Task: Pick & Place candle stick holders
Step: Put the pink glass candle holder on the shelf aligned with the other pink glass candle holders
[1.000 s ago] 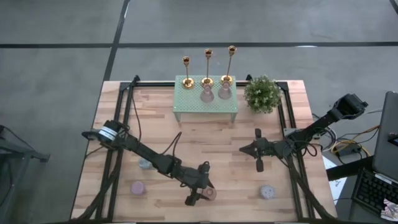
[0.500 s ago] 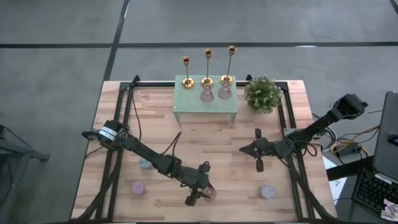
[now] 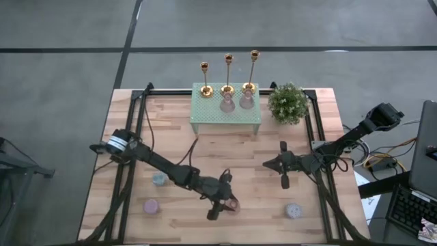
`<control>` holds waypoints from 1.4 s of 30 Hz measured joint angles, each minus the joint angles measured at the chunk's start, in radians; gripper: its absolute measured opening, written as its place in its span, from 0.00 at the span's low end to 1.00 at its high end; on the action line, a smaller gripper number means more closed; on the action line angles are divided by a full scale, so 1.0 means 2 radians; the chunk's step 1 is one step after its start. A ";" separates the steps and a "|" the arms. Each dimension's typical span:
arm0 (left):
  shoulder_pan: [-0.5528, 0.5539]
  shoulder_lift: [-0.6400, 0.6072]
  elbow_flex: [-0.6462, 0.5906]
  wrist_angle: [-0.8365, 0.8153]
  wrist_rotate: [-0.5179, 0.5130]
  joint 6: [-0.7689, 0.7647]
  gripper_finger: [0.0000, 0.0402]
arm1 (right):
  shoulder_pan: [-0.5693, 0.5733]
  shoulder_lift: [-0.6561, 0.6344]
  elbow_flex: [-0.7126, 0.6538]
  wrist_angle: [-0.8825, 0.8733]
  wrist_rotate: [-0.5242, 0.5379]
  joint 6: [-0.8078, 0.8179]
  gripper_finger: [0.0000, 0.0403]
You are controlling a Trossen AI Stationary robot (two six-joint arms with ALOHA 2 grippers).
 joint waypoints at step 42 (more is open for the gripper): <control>0.178 -0.336 -0.001 -0.273 -0.219 0.006 0.45 | 0.000 0.000 0.000 0.003 0.000 -0.004 0.03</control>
